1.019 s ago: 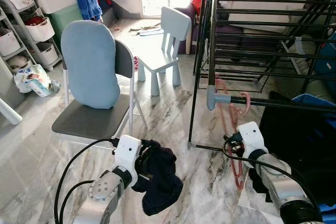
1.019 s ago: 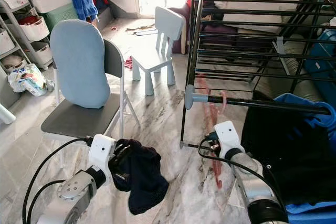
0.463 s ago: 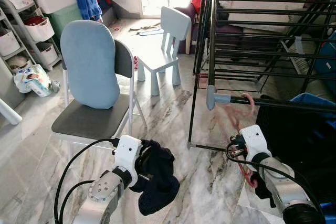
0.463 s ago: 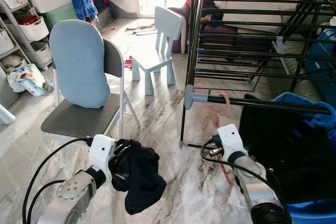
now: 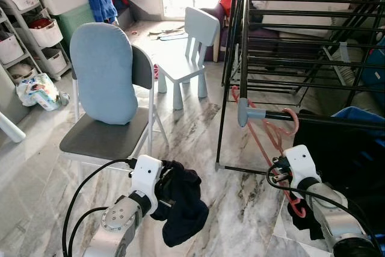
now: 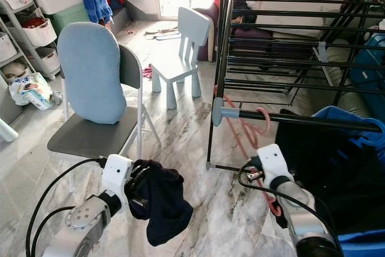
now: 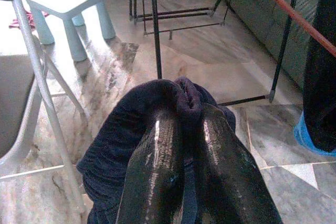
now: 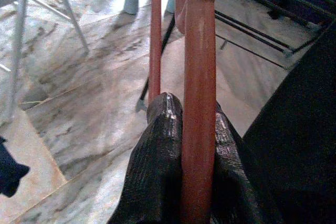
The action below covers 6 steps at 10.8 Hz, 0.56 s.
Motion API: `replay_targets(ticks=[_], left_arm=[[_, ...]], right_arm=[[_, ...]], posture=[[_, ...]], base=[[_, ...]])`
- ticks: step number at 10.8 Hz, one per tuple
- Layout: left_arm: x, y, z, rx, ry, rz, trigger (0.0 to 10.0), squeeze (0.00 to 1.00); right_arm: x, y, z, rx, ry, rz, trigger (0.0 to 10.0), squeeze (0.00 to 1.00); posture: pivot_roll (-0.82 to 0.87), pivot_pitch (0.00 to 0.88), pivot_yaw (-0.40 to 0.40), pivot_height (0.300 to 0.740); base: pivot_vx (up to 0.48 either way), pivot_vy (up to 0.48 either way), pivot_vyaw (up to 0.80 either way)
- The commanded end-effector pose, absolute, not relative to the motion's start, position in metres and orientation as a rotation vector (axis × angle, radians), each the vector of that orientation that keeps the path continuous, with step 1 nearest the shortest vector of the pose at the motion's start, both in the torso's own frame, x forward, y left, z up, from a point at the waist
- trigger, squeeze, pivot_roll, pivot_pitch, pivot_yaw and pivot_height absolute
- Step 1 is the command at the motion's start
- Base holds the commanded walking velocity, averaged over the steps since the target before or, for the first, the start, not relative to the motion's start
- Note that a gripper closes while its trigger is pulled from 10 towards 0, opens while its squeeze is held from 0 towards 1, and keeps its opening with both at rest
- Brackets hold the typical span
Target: Hang hanger
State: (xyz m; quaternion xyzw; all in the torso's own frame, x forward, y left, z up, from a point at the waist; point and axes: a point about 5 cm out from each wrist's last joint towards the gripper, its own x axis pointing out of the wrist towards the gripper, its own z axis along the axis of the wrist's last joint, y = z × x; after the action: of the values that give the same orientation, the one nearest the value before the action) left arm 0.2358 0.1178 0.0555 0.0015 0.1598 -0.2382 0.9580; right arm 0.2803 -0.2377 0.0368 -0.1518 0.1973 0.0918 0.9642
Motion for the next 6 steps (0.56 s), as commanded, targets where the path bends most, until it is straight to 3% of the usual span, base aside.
replay_targets(ticks=[1,6], left_arm=[[0.239,0.118,0.060,0.015,0.308,-0.491,10.0,0.00],[0.239,0.118,0.059,0.020,0.311,-0.499,10.0,0.00]], right_arm=[[0.277,-0.248,0.037,-0.324,0.405,0.125,0.0,0.00],[0.272,-0.266,0.035,-0.297,0.452,-0.070,0.0,0.00]], posture=[[-0.11,0.000,0.037,0.740],[-0.12,0.000,0.042,0.740]], base=[[0.000,0.000,0.00],[0.000,0.000,0.00]])
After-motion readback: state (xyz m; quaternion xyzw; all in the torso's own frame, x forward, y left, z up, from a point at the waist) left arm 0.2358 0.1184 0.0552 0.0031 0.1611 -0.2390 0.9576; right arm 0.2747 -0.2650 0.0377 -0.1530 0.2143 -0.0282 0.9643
